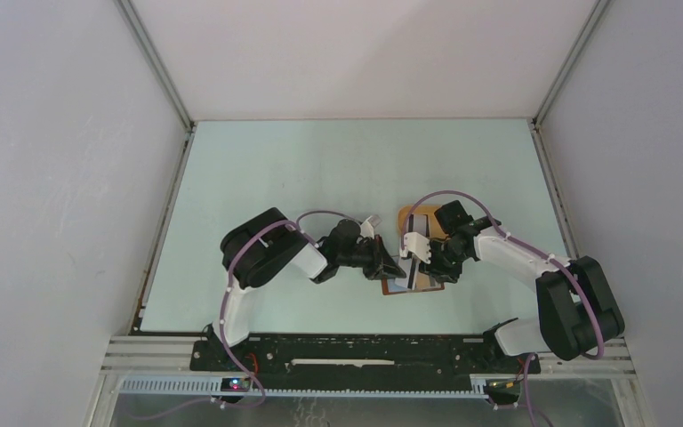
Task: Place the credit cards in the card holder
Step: Insert the credit card into the card holder.
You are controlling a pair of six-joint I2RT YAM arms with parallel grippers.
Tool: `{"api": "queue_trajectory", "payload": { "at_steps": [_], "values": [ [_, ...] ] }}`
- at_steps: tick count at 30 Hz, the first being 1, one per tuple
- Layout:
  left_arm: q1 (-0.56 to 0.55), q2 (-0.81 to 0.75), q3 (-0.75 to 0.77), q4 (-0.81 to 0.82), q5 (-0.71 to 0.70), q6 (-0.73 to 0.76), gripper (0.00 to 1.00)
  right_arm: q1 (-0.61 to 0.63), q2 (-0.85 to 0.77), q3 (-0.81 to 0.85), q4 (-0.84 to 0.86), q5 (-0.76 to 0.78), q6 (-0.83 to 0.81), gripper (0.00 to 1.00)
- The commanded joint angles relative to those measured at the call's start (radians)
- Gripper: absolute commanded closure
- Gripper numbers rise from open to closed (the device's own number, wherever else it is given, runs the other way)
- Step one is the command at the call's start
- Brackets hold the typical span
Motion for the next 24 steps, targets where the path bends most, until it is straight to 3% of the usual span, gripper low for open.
{"api": "queue_trajectory", "payload": {
  "at_steps": [1,24],
  "values": [
    [-0.007,0.019,0.016,0.014,-0.062,-0.014,0.95,0.018,0.016,0.014,0.003,-0.018,0.018,0.56],
    [-0.071,0.041,-0.042,0.173,-0.201,-0.062,0.94,0.024,0.02,0.017,0.002,-0.021,0.03,0.57]
  ]
}}
